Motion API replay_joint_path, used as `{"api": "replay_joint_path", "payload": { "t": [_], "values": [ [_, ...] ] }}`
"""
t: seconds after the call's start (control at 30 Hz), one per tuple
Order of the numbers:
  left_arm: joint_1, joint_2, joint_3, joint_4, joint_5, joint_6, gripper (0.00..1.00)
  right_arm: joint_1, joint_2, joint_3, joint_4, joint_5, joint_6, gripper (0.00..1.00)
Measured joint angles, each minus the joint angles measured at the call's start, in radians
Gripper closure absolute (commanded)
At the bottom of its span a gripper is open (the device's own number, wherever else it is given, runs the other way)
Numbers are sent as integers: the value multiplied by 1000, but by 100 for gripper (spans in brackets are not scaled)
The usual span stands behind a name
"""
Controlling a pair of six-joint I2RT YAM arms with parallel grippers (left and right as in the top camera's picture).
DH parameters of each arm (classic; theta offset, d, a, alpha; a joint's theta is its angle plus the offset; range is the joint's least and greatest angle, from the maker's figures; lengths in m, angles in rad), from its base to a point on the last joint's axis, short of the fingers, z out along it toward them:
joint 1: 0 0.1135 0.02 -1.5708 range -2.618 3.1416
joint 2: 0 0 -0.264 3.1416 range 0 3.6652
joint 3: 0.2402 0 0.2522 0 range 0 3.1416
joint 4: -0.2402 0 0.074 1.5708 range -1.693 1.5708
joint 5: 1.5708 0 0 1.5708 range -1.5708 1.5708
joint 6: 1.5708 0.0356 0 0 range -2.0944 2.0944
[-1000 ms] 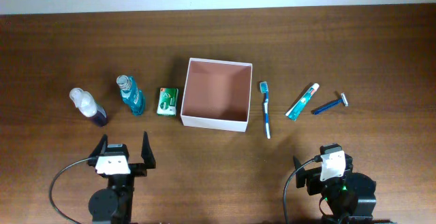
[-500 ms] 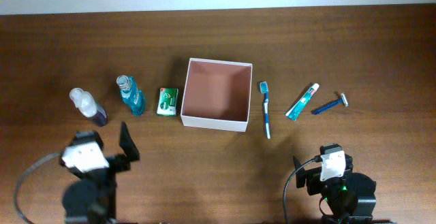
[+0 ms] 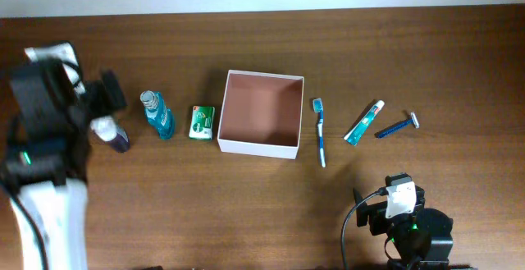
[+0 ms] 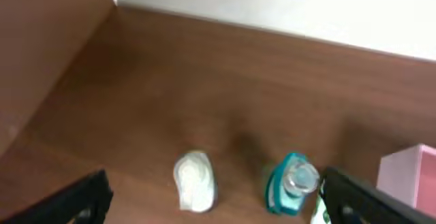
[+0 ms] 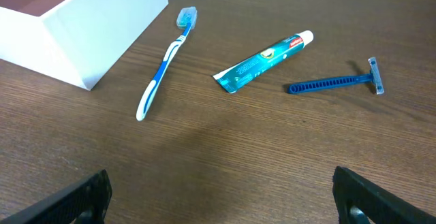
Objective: Pack container
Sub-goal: 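Grasp the white foam soap bottle with the left gripper and lift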
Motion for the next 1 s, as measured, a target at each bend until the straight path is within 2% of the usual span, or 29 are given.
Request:
{"api": "replay_joint_path", "payload": {
  "t": [0.1, 0.27, 0.5, 0.67, 0.73, 0.83, 0.93, 1.0],
  "values": [
    [53, 114, 80, -21, 35, 0, 0, 0, 0, 0, 0, 0, 0, 1],
    [93, 217, 96, -88, 59, 0, 1, 0, 0, 0, 0, 0, 0, 1],
    [93, 286, 97, -143, 66, 0, 1, 0, 0, 0, 0, 0, -1, 1],
    [95, 350, 97, -183, 9, -30, 1, 0, 0, 0, 0, 0, 0, 1],
    [96, 393, 98, -183, -2, -39, 8, 0, 0, 0, 0, 0, 0, 1],
    [96, 478, 98, -184, -1, -53, 11, 0, 0, 0, 0, 0, 0, 1],
    [96, 557, 98, -185, 5, -55, 26, 0, 0, 0, 0, 0, -1, 1],
    [97, 587, 98, -187, 11, -57, 32, 0, 0, 0, 0, 0, 0, 1]
  ]
}}
